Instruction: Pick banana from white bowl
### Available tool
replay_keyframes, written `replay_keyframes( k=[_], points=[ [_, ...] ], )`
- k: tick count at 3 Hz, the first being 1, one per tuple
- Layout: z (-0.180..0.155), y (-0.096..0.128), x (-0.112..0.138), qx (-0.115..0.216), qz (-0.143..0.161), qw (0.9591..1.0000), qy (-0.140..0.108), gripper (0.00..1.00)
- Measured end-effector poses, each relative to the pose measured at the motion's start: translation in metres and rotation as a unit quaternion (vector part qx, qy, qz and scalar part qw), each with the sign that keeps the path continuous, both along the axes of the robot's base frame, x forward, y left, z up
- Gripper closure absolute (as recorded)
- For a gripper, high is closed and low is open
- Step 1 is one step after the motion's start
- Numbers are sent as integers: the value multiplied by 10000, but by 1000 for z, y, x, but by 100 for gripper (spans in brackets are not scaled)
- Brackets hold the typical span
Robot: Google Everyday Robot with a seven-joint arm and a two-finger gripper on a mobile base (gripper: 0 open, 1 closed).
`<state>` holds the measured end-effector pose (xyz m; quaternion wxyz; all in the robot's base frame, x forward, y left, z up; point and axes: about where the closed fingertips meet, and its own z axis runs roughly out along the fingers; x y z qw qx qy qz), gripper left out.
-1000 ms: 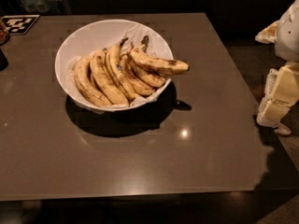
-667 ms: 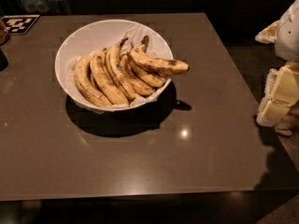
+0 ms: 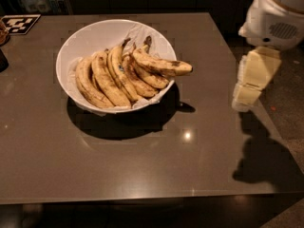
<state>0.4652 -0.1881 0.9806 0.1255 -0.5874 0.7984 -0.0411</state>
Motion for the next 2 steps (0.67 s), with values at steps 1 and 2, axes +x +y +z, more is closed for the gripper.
replay_keyframes(
  k=[1, 2],
  points=[
    [-5, 37, 34, -169, 98, 9996, 204, 0],
    [-3, 51, 44, -113, 198, 9997, 75, 0]
  ],
)
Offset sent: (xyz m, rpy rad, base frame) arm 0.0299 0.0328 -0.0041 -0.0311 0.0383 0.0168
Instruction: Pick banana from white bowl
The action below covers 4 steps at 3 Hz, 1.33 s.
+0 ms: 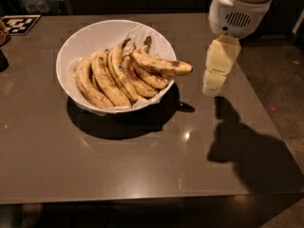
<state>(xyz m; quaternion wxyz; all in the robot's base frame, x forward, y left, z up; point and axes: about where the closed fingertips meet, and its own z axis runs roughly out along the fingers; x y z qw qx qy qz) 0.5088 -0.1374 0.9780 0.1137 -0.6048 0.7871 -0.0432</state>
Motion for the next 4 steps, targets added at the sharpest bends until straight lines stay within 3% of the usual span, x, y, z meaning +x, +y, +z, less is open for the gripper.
replay_keyframes(
  k=[1, 2, 4],
  points=[
    [3, 13, 10, -5, -161, 9998, -121, 0],
    [8, 41, 32, -47, -356, 9992, -145, 0],
    [0, 78, 79, 29, -746, 9972, -41, 5]
  ],
)
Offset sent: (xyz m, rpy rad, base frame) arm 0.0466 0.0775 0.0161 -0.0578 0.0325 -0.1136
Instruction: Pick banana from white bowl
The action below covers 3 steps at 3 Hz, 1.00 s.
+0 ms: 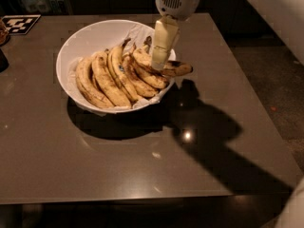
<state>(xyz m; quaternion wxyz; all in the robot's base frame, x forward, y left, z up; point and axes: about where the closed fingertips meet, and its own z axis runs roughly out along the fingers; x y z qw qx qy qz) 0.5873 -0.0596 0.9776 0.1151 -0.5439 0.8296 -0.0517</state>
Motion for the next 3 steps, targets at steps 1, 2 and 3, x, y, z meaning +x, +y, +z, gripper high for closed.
replay_keyframes(
  k=[1, 2, 3],
  points=[
    [-16, 10, 5, 11, -107, 9998, 190, 16],
    [-30, 18, 0, -22, -144, 9992, 372, 19],
    [-42, 28, -10, -47, -125, 9983, 566, 19]
  ],
)
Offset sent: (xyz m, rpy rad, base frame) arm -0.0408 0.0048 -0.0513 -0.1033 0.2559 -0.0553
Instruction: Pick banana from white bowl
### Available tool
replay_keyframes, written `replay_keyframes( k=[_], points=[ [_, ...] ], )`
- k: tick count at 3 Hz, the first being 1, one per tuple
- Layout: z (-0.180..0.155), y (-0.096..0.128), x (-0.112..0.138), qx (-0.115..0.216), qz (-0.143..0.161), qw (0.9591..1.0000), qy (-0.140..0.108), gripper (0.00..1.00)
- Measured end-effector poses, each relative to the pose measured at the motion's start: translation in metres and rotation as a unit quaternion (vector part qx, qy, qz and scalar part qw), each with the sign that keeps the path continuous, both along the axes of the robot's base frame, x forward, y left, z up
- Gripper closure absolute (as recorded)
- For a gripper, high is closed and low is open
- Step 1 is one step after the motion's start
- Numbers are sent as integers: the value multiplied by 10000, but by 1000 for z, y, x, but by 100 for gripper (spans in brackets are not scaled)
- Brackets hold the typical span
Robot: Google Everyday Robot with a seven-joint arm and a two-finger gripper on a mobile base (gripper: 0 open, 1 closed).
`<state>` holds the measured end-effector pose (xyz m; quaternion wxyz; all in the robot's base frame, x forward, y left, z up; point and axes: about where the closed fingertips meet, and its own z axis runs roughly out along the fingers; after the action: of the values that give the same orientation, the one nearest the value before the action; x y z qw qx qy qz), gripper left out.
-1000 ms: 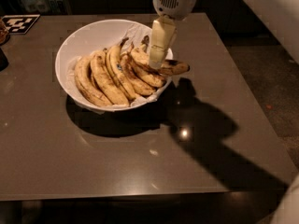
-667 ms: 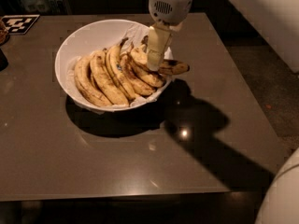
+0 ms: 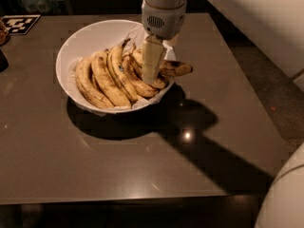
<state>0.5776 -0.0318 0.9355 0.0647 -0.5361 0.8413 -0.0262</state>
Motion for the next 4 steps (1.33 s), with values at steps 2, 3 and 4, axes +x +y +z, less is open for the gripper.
replay_keyframes(
  k=[2, 3, 4],
  points=[
    [-10, 12, -10, -113, 12, 9999, 66, 62],
    [-10, 12, -10, -113, 12, 9999, 66, 83],
    [-2, 12, -6, 180, 112, 9997, -151, 100]
  ],
)
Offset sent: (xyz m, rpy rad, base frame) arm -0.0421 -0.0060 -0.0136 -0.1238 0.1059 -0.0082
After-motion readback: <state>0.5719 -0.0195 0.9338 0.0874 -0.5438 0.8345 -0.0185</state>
